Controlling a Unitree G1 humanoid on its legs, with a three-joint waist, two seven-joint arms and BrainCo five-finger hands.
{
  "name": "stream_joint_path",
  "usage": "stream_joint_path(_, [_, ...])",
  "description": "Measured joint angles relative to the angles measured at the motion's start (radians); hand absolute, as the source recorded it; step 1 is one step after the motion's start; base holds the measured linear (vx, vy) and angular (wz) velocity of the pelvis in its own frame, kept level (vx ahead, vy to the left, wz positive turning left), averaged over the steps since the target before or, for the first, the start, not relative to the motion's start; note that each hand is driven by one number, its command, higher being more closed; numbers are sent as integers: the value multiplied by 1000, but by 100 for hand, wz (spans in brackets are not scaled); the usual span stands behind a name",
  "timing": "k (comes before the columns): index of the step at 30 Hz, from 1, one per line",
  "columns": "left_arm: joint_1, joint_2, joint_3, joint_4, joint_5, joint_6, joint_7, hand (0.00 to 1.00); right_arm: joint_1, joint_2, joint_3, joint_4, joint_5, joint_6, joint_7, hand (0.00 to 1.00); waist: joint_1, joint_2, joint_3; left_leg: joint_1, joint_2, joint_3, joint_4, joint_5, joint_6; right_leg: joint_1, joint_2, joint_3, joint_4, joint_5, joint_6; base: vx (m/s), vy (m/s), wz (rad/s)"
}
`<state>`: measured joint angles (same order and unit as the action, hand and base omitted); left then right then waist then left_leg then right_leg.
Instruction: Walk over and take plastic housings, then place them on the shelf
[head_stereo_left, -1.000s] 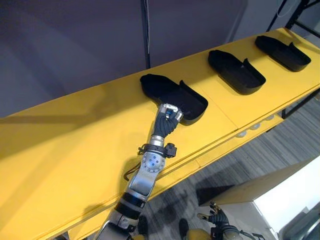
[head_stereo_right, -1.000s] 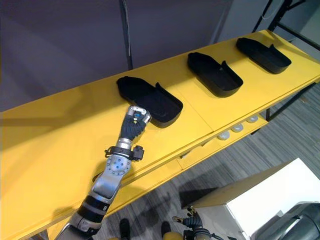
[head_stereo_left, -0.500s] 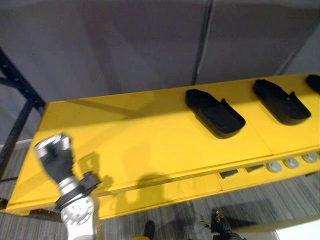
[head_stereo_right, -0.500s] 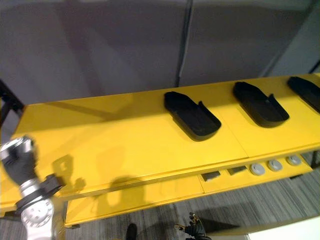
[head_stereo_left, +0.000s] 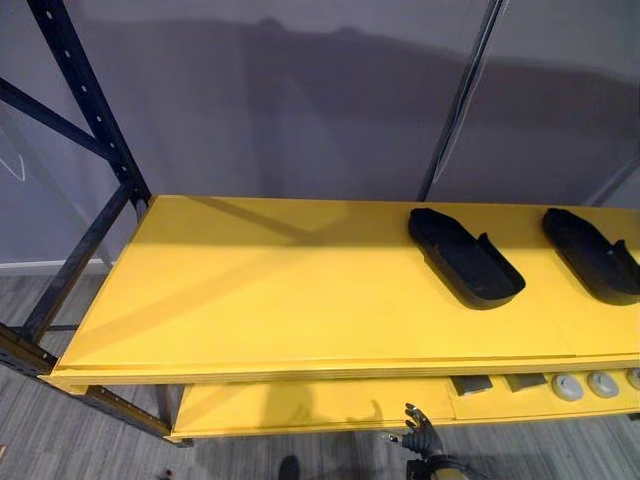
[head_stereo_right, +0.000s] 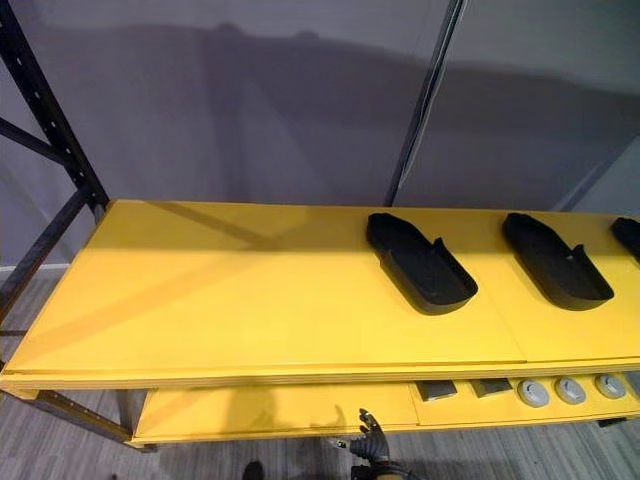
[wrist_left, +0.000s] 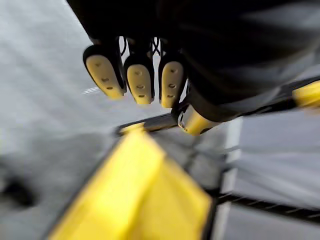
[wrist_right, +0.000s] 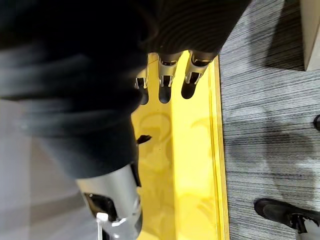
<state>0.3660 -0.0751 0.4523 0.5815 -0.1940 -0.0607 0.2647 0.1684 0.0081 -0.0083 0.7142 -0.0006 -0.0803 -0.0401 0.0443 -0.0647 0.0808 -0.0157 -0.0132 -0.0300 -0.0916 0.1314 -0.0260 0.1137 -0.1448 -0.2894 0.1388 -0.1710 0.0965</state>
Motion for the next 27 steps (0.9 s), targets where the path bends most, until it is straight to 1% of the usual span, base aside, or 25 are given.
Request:
stream_joint_path(2, [-19,4,-15,48,8,3,-16,100,0,4,-22,5,1,0,-2,0,-1,1,0,2,-2,1,0,-2,2,-1,-3,1,7,-7,-5,29,-3,3])
stream_joint_path(3, [-34,8,-29,75,31,3,-21,0,1,6,-34,8,4,0,-10,0,-2,2,0,4,-4,1,0,-4,5,-1,-4,3,11,-10,-9,47,-11,0])
stream_joint_path(7, [-80,35,-93,124,102,0,-32,0,-6,7,-62,48,8,0,-21,0,-3,8,0,8,-4,7,0,-8,3,0,-4,10,9,-13,-9,55,-18,-6])
stream_joint_path(9, [-108,65,-150,153,163,-5,-36,0,-18,2,-69,83,23,-1,-24,0,-4,15,4,20,0,33,0,-13,2,0,-2,41,5,-14,-9,56,-16,-33])
stream_joint_path(11, [-133,84,-195,175,195,-5,-37,0,-20,-2,-69,99,28,-1,-28,0,-6,23,10,28,1,49,0,-20,0,2,-1,58,1,-14,-9,57,-15,-32])
stream_joint_path(13, [-150,89,-235,187,219,-5,-42,0,-22,-4,-70,130,32,-1,-31,0,-18,23,11,37,1,54,0,-27,2,14,1,62,-12,-13,-9,49,-19,-14])
stream_joint_path(14, [-158,91,-257,195,228,-5,-53,0,-22,-5,-70,138,33,-1,-35,0,-28,22,12,40,1,58,0,-32,3,18,1,65,-19,-13,-9,42,-18,-14])
stream_joint_path(15, [-164,86,-285,200,241,-5,-62,0,-27,-6,-71,141,33,-1,-37,0,-32,24,15,43,3,69,0,-37,3,16,2,79,-25,-13,-10,33,-11,-25])
stream_joint_path(20, [-178,103,-329,205,282,-5,-73,0,-54,-14,-73,161,33,-1,-43,0,-35,23,24,60,9,114,0,-59,-1,13,8,125,-32,-12,-10,31,-8,-29])
stream_joint_path(25, [-193,119,-359,224,299,-3,-72,0,-62,-12,-108,158,31,-2,-55,0,-51,20,37,62,6,116,4,-65,0,20,11,135,-47,-11,-12,26,-8,-4])
stream_joint_path(27, [-198,121,-361,224,316,-2,-72,0,-81,-14,-110,158,30,-2,-59,0,-54,20,49,74,12,137,5,-73,-5,20,15,159,-46,-9,-14,-9,-3,-27])
